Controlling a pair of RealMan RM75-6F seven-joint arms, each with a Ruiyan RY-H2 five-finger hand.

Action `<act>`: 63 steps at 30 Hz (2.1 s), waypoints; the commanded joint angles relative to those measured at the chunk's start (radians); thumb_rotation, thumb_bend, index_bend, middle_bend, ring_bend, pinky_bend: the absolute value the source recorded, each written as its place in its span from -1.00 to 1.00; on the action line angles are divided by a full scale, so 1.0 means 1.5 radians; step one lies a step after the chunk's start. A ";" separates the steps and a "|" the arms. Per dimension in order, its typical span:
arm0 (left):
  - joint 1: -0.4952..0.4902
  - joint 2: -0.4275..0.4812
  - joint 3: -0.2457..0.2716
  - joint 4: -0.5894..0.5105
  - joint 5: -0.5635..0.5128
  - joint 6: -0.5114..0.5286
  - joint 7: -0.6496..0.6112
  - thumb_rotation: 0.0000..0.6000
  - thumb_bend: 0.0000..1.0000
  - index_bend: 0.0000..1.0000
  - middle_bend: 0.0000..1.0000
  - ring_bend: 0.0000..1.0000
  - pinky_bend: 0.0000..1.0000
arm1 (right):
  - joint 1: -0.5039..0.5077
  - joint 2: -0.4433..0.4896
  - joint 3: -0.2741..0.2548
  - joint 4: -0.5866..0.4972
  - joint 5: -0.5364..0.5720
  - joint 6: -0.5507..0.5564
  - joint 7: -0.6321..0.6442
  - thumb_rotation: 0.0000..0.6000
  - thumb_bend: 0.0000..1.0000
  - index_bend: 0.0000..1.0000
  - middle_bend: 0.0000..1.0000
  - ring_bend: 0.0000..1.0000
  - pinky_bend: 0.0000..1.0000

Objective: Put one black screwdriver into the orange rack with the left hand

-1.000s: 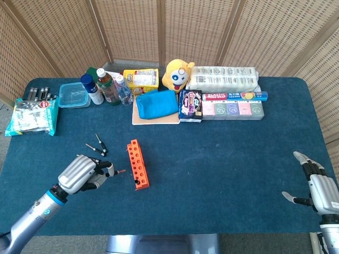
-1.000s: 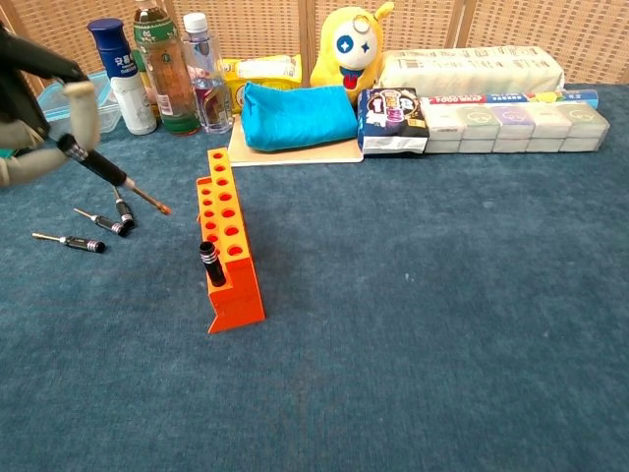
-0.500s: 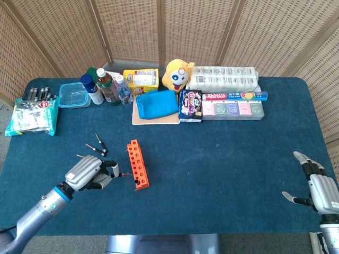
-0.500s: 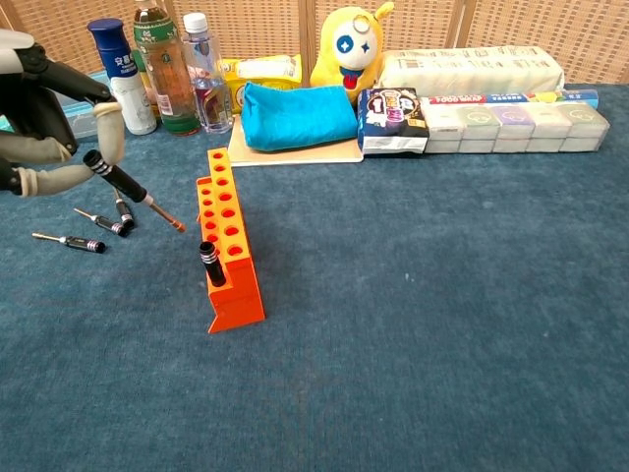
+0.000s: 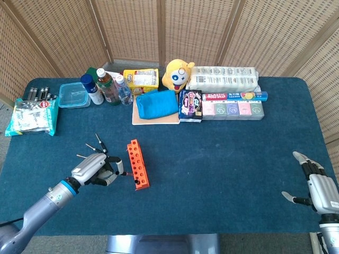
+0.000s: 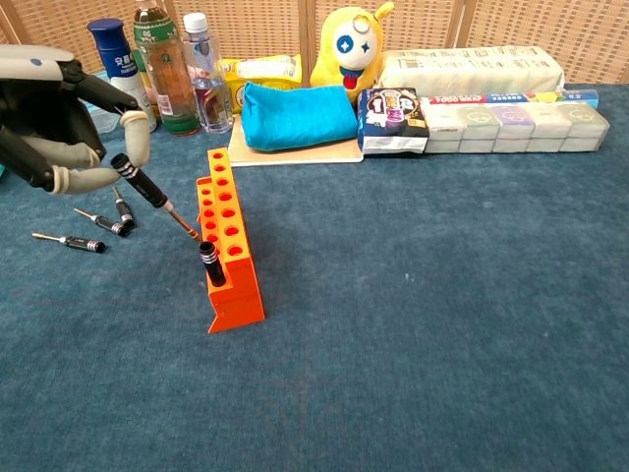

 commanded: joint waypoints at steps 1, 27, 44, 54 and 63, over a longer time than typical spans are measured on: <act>-0.020 0.022 -0.014 -0.019 -0.035 -0.032 -0.003 1.00 -0.09 0.34 1.00 1.00 1.00 | 0.000 0.000 0.000 0.000 0.001 0.000 0.001 1.00 -1.00 -0.92 -0.80 -0.69 -0.79; -0.119 0.024 -0.025 -0.067 -0.262 -0.106 0.193 1.00 -0.09 0.34 1.00 1.00 1.00 | 0.000 0.003 0.001 -0.001 0.000 0.001 0.004 1.00 -1.00 -0.92 -0.80 -0.69 -0.79; -0.158 -0.010 -0.020 -0.080 -0.351 -0.073 0.277 1.00 -0.09 0.34 1.00 1.00 1.00 | -0.001 0.007 0.002 0.000 0.000 0.002 0.014 1.00 -1.00 -0.92 -0.80 -0.69 -0.79; -0.161 -0.026 -0.022 -0.076 -0.367 -0.060 0.287 1.00 -0.09 0.34 1.00 1.00 1.00 | -0.001 0.007 0.002 0.001 0.001 0.001 0.016 1.00 -1.00 -0.92 -0.80 -0.69 -0.79; -0.167 -0.031 -0.021 -0.078 -0.375 -0.060 0.298 1.00 -0.09 0.34 1.00 1.00 1.00 | 0.000 0.007 0.002 0.001 0.002 0.000 0.014 1.00 -1.00 -0.92 -0.80 -0.69 -0.79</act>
